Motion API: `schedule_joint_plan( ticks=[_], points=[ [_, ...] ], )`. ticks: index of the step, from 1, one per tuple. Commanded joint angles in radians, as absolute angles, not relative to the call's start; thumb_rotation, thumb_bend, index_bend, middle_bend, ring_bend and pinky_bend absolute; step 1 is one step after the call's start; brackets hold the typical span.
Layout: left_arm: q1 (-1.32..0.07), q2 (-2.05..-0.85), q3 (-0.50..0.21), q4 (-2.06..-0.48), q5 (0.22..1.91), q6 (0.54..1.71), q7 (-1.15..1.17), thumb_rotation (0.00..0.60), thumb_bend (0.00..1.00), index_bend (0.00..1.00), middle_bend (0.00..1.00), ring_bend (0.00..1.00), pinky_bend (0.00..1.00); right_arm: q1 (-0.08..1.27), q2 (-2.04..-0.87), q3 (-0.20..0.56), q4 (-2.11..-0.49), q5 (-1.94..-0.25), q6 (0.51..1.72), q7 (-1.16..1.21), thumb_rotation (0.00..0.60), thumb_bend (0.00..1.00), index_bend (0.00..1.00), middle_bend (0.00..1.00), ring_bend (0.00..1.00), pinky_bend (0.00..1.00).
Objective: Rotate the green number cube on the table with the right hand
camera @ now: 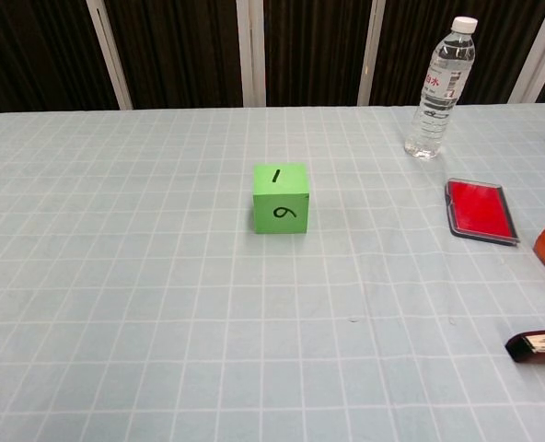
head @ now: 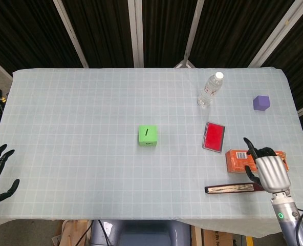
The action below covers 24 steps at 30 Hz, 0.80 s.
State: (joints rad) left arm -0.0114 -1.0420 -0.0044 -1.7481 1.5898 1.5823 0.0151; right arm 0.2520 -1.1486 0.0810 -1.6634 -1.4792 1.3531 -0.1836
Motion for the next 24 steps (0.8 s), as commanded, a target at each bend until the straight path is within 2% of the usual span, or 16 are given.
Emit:
schedule_joint_plan(
  ticks=[1, 6, 10, 15, 19, 24],
  points=[
    [-0.012, -1.041, -0.003, -1.749, 1.589, 1.58, 0.015, 0.6, 0.43, 0.13, 0.0, 0.0, 0.04, 0.376, -1.115, 0.152, -1.748, -1.372, 1.175, -0.292, 0.6, 0.42, 0.08, 0.68, 0.69, 0.56],
    [-0.013, -1.041, -0.006, -1.748, 1.584, 1.578, 0.015, 0.6, 0.43, 0.13, 0.0, 0.0, 0.04, 0.53, -1.084, 0.205, -1.842, -1.129, 0.93, -0.438, 0.6, 0.53, 0.08, 0.77, 0.77, 0.64],
    [-0.017, -1.042, -0.012, -1.749, 1.568, 1.567, 0.023, 0.6, 0.43, 0.13, 0.0, 0.0, 0.04, 0.67, -1.109, 0.233, -1.855, -0.898, 0.827, -0.576, 0.6, 0.67, 0.08, 0.84, 0.83, 0.69],
    [-0.022, -1.046, -0.018, -1.749, 1.551, 1.557, 0.034, 0.6, 0.43, 0.13, 0.0, 0.0, 0.04, 0.878, -1.167, 0.216, -1.839, -0.554, 0.799, -0.764, 0.6, 0.8, 0.08, 0.84, 0.84, 0.7],
    [-0.026, -1.049, -0.026, -1.749, 1.53, 1.547, 0.041, 0.6, 0.43, 0.13, 0.0, 0.0, 0.04, 1.056, -1.22, 0.196, -1.81, -0.299, 0.833, -0.892, 0.6, 0.92, 0.08, 0.84, 0.86, 0.72],
    [-0.032, -1.053, -0.032, -1.75, 1.51, 1.534, 0.056, 0.6, 0.43, 0.13, 0.0, 0.0, 0.04, 1.229, -1.283, 0.188, -1.778, -0.052, 0.883, -1.0, 0.6, 0.95, 0.08, 0.85, 0.88, 0.74]
  ],
)
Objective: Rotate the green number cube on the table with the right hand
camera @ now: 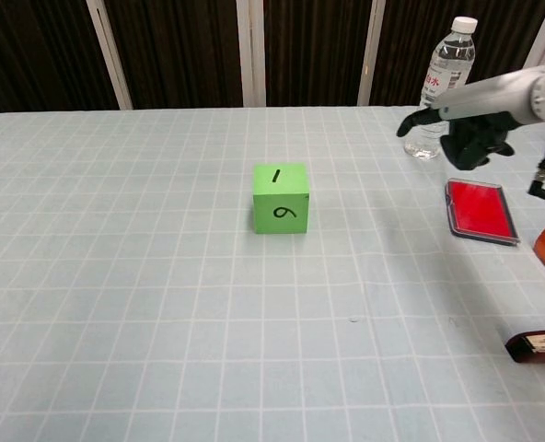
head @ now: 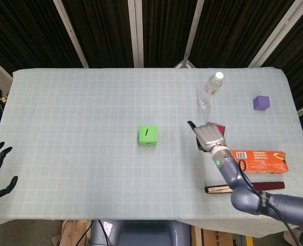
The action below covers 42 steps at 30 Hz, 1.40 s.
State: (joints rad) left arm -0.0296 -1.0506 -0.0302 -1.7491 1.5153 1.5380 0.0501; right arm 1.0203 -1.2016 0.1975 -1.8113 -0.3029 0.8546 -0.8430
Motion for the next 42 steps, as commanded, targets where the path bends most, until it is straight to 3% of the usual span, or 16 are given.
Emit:
schedule_joint_plan(
  ticks=[1, 7, 22, 42],
  points=[
    [-0.033, -1.054, -0.033, -1.75, 1.507, 1.531, 0.059, 0.6, 0.43, 0.13, 0.0, 0.0, 0.04, 1.255, -1.292, 0.19, -1.771, -0.011, 0.888, -1.013, 0.6, 0.95, 0.08, 0.85, 0.88, 0.74],
    [-0.035, -1.056, -0.037, -1.753, 1.494, 1.527, 0.07, 0.6, 0.43, 0.13, 0.0, 0.0, 0.04, 1.355, -1.335, 0.199, -1.715, 0.132, 0.896, -1.051, 0.6, 0.96, 0.08, 0.85, 0.88, 0.74],
    [-0.039, -1.062, -0.052, -1.752, 1.462, 1.522, 0.084, 0.6, 0.43, 0.13, 0.0, 0.0, 0.04, 1.484, -1.432, 0.191, -1.544, 0.31, 0.861, -1.122, 0.6, 0.96, 0.1, 0.85, 0.88, 0.74],
    [-0.04, -1.057, -0.059, -1.75, 1.445, 1.519, 0.073, 0.6, 0.43, 0.13, 0.0, 0.0, 0.04, 1.54, -1.48, 0.204, -1.472, 0.4, 0.826, -1.179, 0.6, 0.96, 0.18, 0.85, 0.88, 0.74]
  ],
)
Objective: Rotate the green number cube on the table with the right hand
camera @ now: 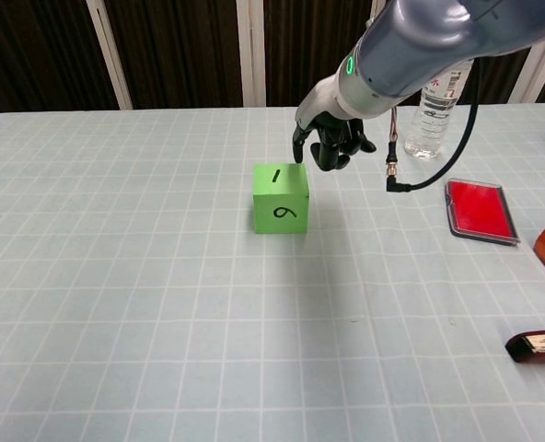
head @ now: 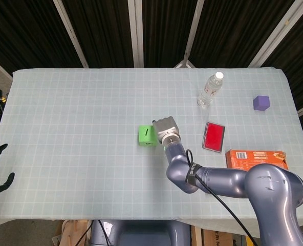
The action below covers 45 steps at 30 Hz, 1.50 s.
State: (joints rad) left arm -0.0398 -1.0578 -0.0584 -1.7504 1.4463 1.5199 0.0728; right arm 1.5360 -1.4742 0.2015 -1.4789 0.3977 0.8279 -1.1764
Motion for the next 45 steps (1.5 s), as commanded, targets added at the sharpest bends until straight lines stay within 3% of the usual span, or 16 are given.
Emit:
schedule_joint_plan(
  ticks=[1, 17, 33, 45],
  points=[
    [-0.04, -1.057, -0.059, -1.75, 1.444, 1.518, 0.072, 0.6, 0.43, 0.13, 0.0, 0.0, 0.04, 1.542, -1.485, 0.204, -1.468, 0.401, 0.825, -1.18, 0.6, 0.96, 0.18, 0.85, 0.88, 0.74],
    [-0.041, -1.052, -0.062, -1.748, 1.441, 1.517, 0.058, 0.6, 0.43, 0.13, 0.0, 0.0, 0.04, 1.551, -1.496, 0.213, -1.457, 0.441, 0.816, -1.204, 0.6, 0.96, 0.23, 0.85, 0.88, 0.74],
    [-0.038, -1.053, -0.057, -1.751, 1.448, 1.522, 0.063, 0.6, 0.43, 0.13, 0.0, 0.0, 0.04, 1.527, -1.414, 0.22, -1.562, 0.474, 0.761, -1.194, 0.6, 0.96, 0.24, 0.85, 0.88, 0.74],
    [-0.036, -1.051, -0.056, -1.752, 1.454, 1.528, 0.057, 0.6, 0.43, 0.13, 0.0, 0.0, 0.04, 1.526, -1.346, 0.184, -1.644, 0.462, 0.73, -1.147, 0.6, 0.97, 0.24, 0.85, 0.88, 0.74]
  ],
)
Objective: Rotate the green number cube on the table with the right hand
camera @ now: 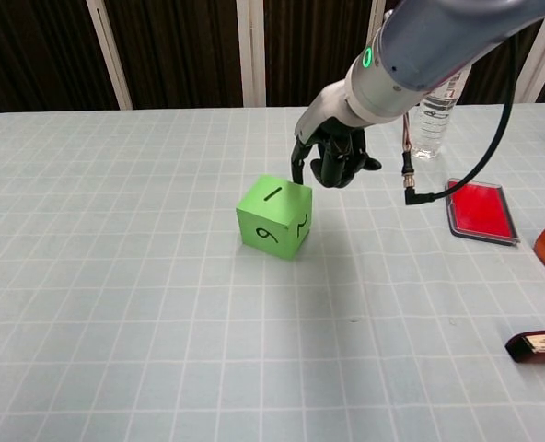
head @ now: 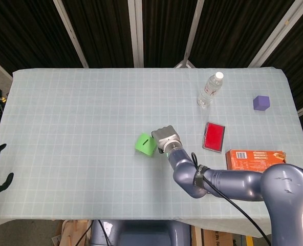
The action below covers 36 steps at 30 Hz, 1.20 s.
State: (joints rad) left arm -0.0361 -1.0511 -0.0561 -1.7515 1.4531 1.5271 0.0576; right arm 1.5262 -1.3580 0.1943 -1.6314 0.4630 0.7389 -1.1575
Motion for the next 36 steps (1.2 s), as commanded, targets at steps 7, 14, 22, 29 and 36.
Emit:
schedule_joint_plan(
  ticks=[7, 14, 22, 29, 36],
  points=[
    [-0.035, -1.052, -0.054, -1.752, 1.456, 1.529, 0.061, 0.6, 0.43, 0.13, 0.0, 0.0, 0.04, 1.523, -1.315, 0.152, -1.669, 0.45, 0.677, -1.105, 0.6, 0.97, 0.24, 0.85, 0.88, 0.74],
    [-0.036, -1.056, -0.054, -1.753, 1.456, 1.528, 0.069, 0.6, 0.43, 0.13, 0.0, 0.0, 0.04, 1.527, -1.292, 0.111, -1.69, 0.407, 0.628, -1.05, 0.6, 0.97, 0.24, 0.85, 0.88, 0.74],
    [-0.036, -1.058, -0.054, -1.754, 1.458, 1.53, 0.074, 0.6, 0.43, 0.13, 0.0, 0.0, 0.04, 1.542, -1.264, 0.071, -1.721, 0.352, 0.571, -0.967, 0.6, 0.97, 0.24, 0.85, 0.88, 0.74],
    [-0.036, -1.059, -0.054, -1.753, 1.459, 1.531, 0.077, 0.6, 0.43, 0.13, 0.0, 0.0, 0.04, 1.552, -1.239, 0.035, -1.745, 0.284, 0.498, -0.874, 0.6, 0.97, 0.24, 0.85, 0.88, 0.74],
    [-0.036, -1.062, -0.053, -1.754, 1.46, 1.531, 0.084, 0.6, 0.43, 0.13, 0.0, 0.0, 0.04, 1.564, -1.227, -0.006, -1.761, 0.194, 0.452, -0.776, 0.6, 0.97, 0.24, 0.85, 0.88, 0.74]
  ],
)
